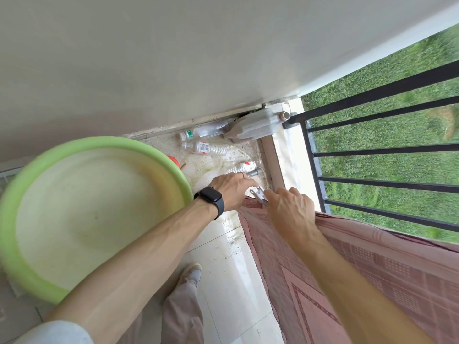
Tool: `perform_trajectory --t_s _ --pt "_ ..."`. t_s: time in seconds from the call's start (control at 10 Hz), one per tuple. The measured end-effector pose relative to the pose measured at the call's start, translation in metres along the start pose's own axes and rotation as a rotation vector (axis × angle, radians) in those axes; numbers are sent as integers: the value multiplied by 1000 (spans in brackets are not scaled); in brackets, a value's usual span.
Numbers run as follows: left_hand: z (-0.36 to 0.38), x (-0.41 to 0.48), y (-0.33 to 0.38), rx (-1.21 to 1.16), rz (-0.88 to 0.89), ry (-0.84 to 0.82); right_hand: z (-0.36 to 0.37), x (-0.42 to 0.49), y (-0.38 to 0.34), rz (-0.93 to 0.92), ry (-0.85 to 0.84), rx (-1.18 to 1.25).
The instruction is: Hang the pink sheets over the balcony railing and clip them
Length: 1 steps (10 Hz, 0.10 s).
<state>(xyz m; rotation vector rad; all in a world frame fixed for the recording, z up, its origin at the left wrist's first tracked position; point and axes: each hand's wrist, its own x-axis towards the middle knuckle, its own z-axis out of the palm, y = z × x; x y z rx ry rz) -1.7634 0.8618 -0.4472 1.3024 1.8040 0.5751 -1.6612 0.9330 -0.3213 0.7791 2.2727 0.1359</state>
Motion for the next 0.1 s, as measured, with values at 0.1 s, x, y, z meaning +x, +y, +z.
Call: perform_trajectory --t_s 0.1 --pt "-12 -23 4 83 -55 13 -21 -15 4 -54 70 203"
